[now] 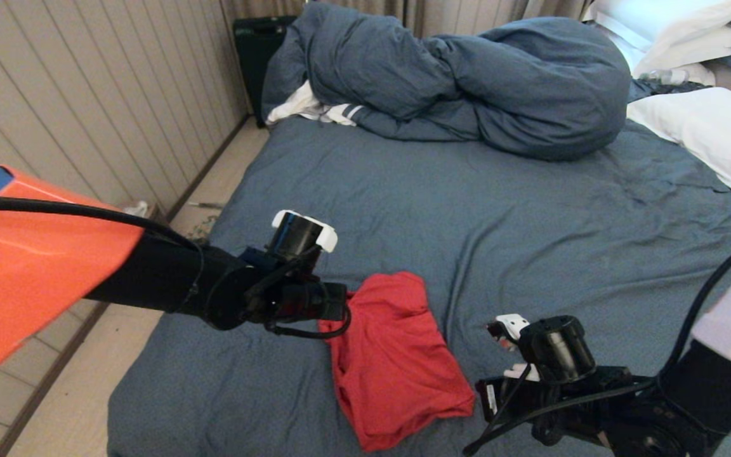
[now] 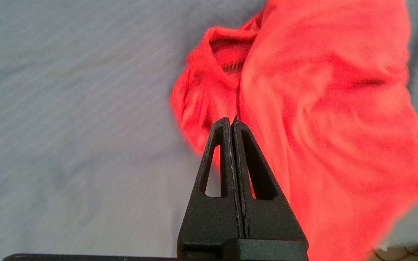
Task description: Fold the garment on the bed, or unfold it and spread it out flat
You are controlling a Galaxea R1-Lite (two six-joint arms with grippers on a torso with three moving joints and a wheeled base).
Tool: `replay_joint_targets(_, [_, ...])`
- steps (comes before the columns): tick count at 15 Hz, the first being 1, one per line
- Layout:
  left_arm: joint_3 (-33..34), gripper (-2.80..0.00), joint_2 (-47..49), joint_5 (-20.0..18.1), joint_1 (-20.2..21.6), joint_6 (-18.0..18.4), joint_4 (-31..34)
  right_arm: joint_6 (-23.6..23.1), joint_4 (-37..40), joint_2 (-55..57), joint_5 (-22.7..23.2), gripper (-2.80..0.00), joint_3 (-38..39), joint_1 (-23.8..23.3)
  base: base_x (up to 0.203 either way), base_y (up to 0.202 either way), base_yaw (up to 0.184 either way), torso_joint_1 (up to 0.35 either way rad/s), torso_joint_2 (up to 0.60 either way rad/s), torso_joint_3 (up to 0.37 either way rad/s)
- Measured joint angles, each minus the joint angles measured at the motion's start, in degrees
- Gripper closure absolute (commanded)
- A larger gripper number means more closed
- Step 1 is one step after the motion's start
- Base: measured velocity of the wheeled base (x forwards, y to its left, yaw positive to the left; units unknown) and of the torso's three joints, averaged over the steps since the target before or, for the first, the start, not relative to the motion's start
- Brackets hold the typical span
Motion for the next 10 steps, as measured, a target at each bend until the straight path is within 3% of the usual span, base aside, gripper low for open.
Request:
replay_joint_targets(3, [8.13, 0.0, -10.48, 0.14, 1.22, -0.32, -0.27, -0.55, 3.17, -11.14, -0.05, 0.0, 0.48, -1.53, 0.0, 0.0, 0.0, 0.0, 0.0, 0.0])
replay_joint_targets(7, [19.31, 0.0, -25.16, 0.44, 6.44, -0.49, -0.38, -0.98, 13.34, -26.57, -0.48, 0.0, -0.11, -3.86, 0.0, 0.0, 0.0, 0.0, 0.0, 0.0])
replay_joint_targets(10, [28.92, 0.0, -37.32, 1.69, 14.04, -0.3, -0.34, -1.36, 17.6, -37.4, -5.84, 0.0, 1.56, -7.19, 0.0, 0.0, 0.0, 0.0, 0.0, 0.0])
